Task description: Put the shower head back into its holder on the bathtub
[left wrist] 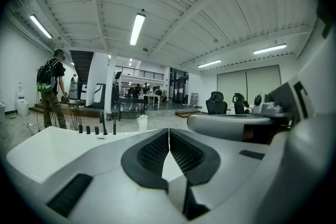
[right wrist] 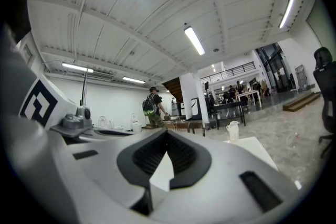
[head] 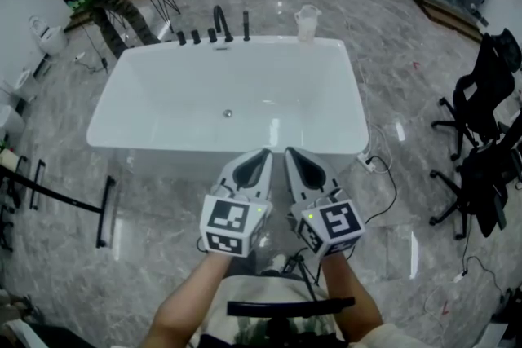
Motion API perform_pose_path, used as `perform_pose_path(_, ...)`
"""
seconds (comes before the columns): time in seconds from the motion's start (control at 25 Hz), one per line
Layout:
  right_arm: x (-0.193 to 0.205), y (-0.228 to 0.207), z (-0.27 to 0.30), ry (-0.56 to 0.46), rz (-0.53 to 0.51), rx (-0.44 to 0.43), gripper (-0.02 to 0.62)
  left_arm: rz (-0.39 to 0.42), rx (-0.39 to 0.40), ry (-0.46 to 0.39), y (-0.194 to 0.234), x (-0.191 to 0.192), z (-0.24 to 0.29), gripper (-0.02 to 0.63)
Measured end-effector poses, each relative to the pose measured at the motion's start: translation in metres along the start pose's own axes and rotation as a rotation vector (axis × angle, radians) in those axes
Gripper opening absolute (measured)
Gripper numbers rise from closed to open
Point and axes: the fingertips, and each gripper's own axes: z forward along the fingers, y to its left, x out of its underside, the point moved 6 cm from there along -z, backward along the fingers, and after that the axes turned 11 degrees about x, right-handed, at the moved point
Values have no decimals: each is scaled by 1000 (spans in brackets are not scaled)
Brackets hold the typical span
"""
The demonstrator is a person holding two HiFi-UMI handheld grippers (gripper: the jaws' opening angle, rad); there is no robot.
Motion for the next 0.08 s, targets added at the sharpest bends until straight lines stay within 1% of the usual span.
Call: perform_pose_path(0.08,-2,1,-10,0,0,0,8,-2,1,0,-9,-1,-5,21)
